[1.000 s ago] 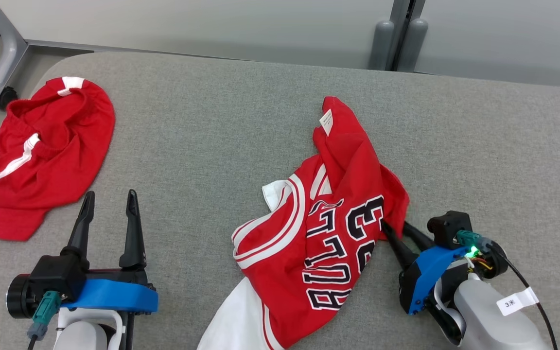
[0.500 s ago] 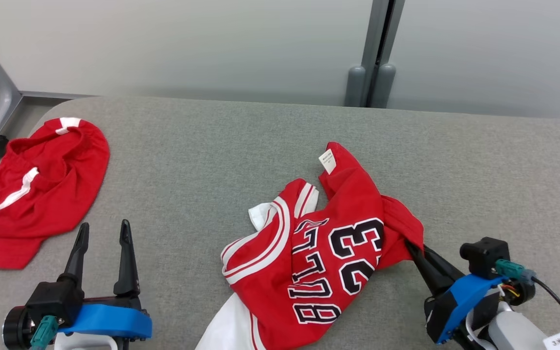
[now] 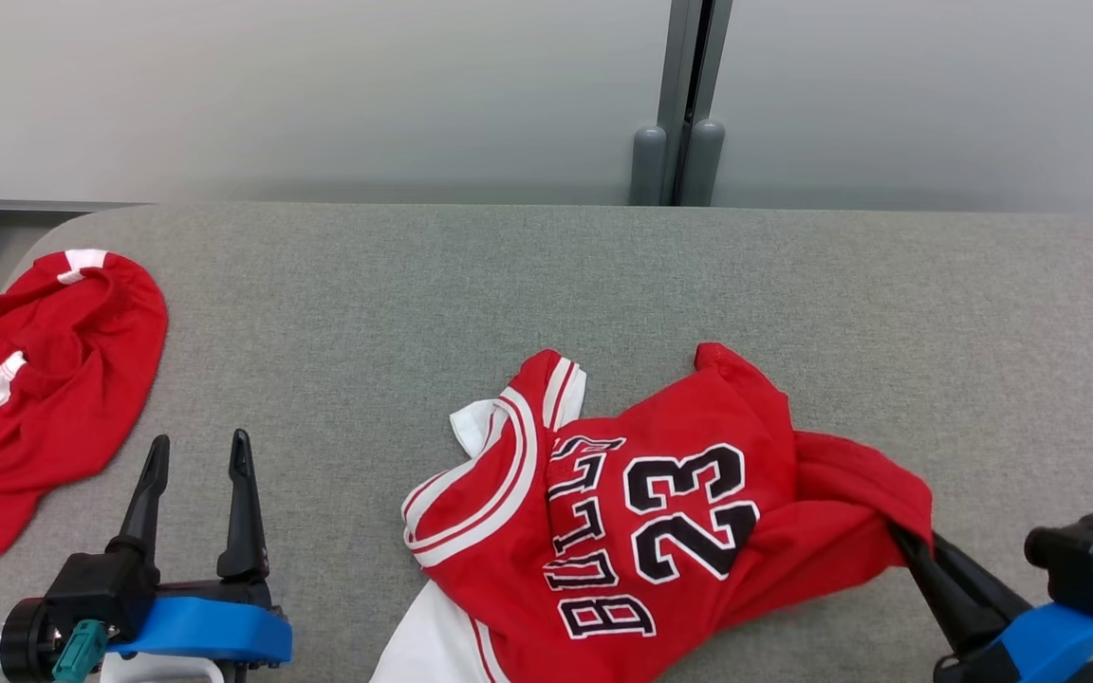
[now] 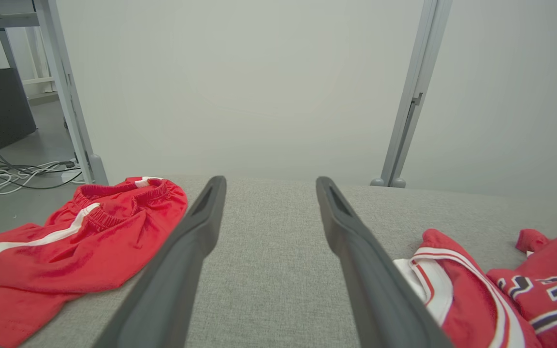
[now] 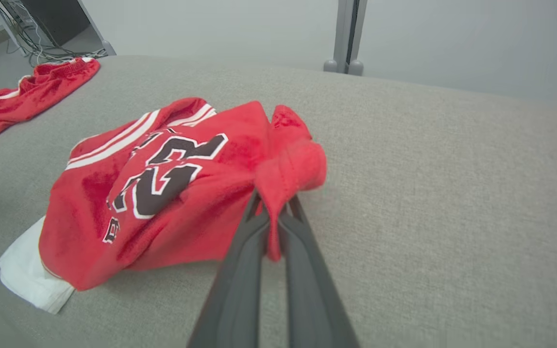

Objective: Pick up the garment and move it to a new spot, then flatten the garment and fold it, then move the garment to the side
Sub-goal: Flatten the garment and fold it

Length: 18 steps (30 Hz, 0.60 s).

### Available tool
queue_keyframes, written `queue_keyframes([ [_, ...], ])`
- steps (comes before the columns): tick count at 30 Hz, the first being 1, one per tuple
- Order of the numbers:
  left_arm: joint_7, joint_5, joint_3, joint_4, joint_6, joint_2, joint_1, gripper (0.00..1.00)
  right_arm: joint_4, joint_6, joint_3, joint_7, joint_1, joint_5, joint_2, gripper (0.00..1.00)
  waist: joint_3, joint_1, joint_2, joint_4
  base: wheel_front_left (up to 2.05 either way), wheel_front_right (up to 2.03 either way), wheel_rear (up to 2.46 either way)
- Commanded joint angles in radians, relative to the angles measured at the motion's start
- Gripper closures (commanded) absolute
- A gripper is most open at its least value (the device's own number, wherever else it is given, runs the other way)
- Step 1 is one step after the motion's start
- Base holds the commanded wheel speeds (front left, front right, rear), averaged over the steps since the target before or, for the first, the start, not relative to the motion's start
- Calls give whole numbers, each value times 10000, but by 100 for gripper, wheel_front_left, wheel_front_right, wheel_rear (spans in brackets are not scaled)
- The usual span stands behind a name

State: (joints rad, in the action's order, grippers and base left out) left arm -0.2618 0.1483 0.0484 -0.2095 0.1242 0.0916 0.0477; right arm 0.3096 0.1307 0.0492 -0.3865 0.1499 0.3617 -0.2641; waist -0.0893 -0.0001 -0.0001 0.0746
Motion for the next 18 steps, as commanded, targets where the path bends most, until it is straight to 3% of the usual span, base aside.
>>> queue_keyframes([
  [1, -45, -4, 11, 31, 64, 52, 116, 0, 105, 3, -104, -179, 237, -9, 49, 100, -8, 1, 1, -3, 0, 0, 0],
  [11, -45, -32, 113, 96, 72, 97, 118, 0, 186, 3, -1215, -1691, 1229, -207, 667, 100, -82, 1, 1, 15, 0, 0, 0],
  [12, -45, -40, 115, 89, 72, 92, 113, 0, 134, 3, -1276, -1680, 1212, -227, 732, 55, -88, 1, 1, 14, 0, 0, 0],
  [13, -45, -50, 108, 78, 73, 86, 121, 0, 34, 1, -1370, -1617, 1161, -232, 824, 0, -95, 1, 1, 15, 0, 0, 0],
  [18, -45, -93, 57, 67, 76, 71, 216, 0, -459, 3, -1591, -567, 385, -765, 655, 0, -138, 1, 1, 5, 0, 0, 0],
])
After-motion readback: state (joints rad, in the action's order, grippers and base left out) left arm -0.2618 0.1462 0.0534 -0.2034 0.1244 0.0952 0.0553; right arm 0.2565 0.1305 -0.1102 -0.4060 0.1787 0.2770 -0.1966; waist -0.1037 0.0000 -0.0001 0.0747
